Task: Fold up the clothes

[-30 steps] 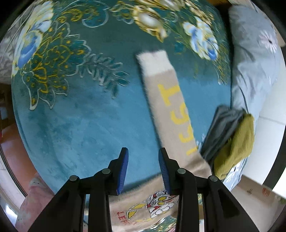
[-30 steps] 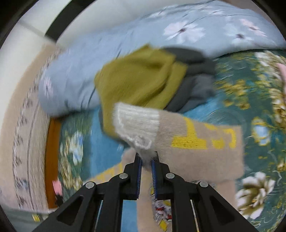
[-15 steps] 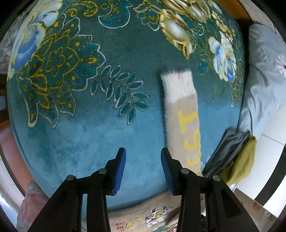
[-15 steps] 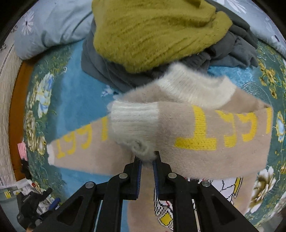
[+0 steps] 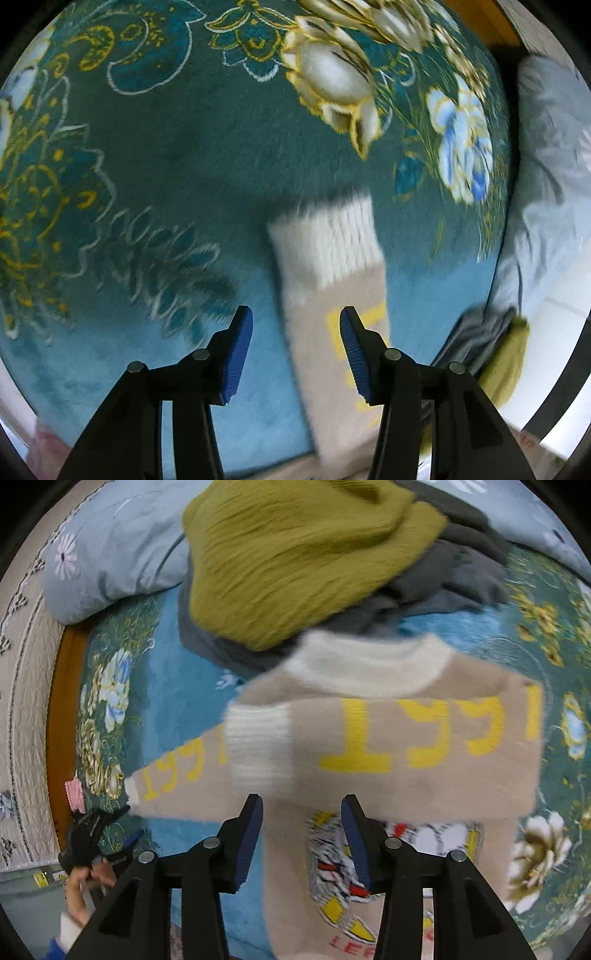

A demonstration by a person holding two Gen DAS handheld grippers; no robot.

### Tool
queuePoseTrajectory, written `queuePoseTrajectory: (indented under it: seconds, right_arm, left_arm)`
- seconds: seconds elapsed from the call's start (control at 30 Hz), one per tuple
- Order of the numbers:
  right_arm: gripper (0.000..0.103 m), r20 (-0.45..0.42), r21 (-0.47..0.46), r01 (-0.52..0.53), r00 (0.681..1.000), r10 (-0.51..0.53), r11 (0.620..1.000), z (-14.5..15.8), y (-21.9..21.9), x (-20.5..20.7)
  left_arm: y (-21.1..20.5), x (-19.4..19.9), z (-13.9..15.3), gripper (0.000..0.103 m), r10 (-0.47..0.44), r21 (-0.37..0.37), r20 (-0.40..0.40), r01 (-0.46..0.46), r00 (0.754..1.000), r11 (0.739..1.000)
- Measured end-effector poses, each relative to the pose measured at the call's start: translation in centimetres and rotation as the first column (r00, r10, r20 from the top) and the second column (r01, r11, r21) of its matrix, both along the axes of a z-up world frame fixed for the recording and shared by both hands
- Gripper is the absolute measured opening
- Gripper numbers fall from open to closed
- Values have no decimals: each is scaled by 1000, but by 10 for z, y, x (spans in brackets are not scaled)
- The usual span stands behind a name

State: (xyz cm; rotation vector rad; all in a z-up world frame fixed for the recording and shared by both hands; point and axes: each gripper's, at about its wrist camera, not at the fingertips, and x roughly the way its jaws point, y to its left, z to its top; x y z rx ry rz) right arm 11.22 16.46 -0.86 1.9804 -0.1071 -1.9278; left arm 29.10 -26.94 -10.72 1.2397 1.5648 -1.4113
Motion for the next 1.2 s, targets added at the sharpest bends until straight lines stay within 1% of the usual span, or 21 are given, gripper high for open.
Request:
queuePoseTrajectory:
  seconds: [0.1,0.13,0.17,0.2,0.23,0.3,0.4,0.43,0.5,0.6,0.67,0.7,0.8,0.9,0.97,1.0,1.03,1.1,1.13,1.17,1.2]
  right_arm:
    - [48,5,24,39,999,-40,999,6,19,3]
    - [48,7,31,55,998,-55,998,9,26,4]
    - [48,10,36,69,998,-69,997,9,32,5]
    - [48,12,40,83,996,-84,996,10,37,5]
    - [48,14,40,100,995,-100,994,11,42,6]
    - [48,16,39,119,993,-120,992,12,45,8]
    - [48,15,24,136,991,-136,990,17,49,10]
    - [48,13,17,139,990,-139,990,19,50,10]
    - [48,-1,4,138,990,-138,990,25,51,11]
    - [48,-14,-20,135,991,-135,991,33,52,14]
    - [48,-19,-34,134,991,-134,990,36,53,17]
    - [48,-21,-42,133,991,-134,990,37,55,19]
    - [48,-20,-58,143,989,-144,988,40,63,25]
    - [48,-14,-72,168,985,-169,983,41,78,31]
    - [48,-16,-80,183,983,-185,980,41,88,33]
    - [48,-17,-84,197,980,-199,977,42,96,35]
    - [48,-17,-87,213,976,-215,973,41,105,37]
    - [48,-14,-90,243,969,-246,966,40,119,36]
    - [48,-12,-94,264,964,-266,960,38,129,35]
    - [48,-10,-98,285,958,-287,954,37,138,34]
    - [48,-8,-102,305,951,-308,947,36,148,33]
  left_arm:
    - [-5,-7,-8,47,4,-11,41,-3,999,1000]
    - [-6,-8,-10,43,4,-14,52,-3,999,1000]
    - [-6,-10,-10,32,6,-13,53,-6,999,1000]
    - [-6,-11,-11,25,9,-12,53,-9,999,1000]
    - [-5,-12,-10,23,12,-10,52,-12,999,1000]
    - [-5,-13,-6,11,11,-26,58,-10,998,1000]
    - [-2,-16,8,8,-1,-57,41,4,999,998]
    - [0,-18,16,8,-24,-78,26,26,999,997]
    - [7,-28,38,7,-111,-134,-4,109,994,985]
    - [19,-43,71,7,-237,-217,-40,223,971,950]
    - [31,-57,98,7,-330,-274,-70,300,941,914]
    - [32,-66,110,7,-359,-297,-86,320,929,900]
    - [53,-97,148,7,-464,-369,-136,390,875,844]
    - [80,-122,185,7,-551,-433,-176,438,816,787]
    - [109,-130,212,7,-616,-473,-188,479,765,739]
    - [120,-133,220,7,-639,-487,-187,495,746,720]
    - [135,-140,228,7,-675,-505,-185,520,714,689]
    - [170,-152,244,7,-750,-542,-179,572,637,616]
    - [184,-157,248,7,-776,-553,-173,592,607,586]
    - [201,-164,253,7,-807,-563,-162,618,568,548]
    - [218,-169,256,7,-831,-571,-150,639,535,514]
